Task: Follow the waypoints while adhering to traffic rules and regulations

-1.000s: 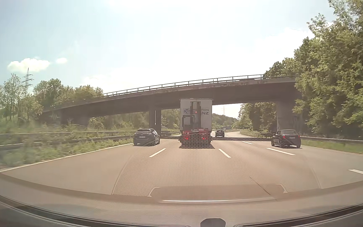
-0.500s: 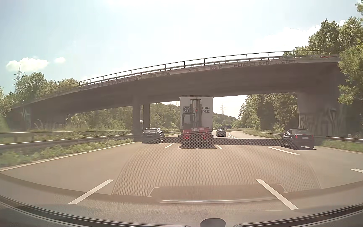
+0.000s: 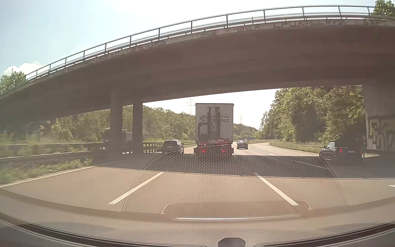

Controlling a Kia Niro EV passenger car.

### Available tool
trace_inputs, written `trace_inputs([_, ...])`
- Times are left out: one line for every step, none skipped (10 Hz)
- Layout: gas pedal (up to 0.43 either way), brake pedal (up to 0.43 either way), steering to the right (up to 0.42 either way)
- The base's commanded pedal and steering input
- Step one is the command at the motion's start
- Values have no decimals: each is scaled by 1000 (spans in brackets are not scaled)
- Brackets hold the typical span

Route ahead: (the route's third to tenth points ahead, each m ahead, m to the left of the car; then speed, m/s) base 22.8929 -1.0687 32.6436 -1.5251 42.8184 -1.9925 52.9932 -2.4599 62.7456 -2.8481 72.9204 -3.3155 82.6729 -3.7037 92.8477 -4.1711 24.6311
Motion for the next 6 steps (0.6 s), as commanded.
trace_inputs([268, 30, 5])
trace_inputs([268, 30, 5])
trace_inputs([268, 30, 6])
trace_inputs([248, 30, 6])
trace_inputs([240, 30, 6])
trace_inputs([240, 30, 6])
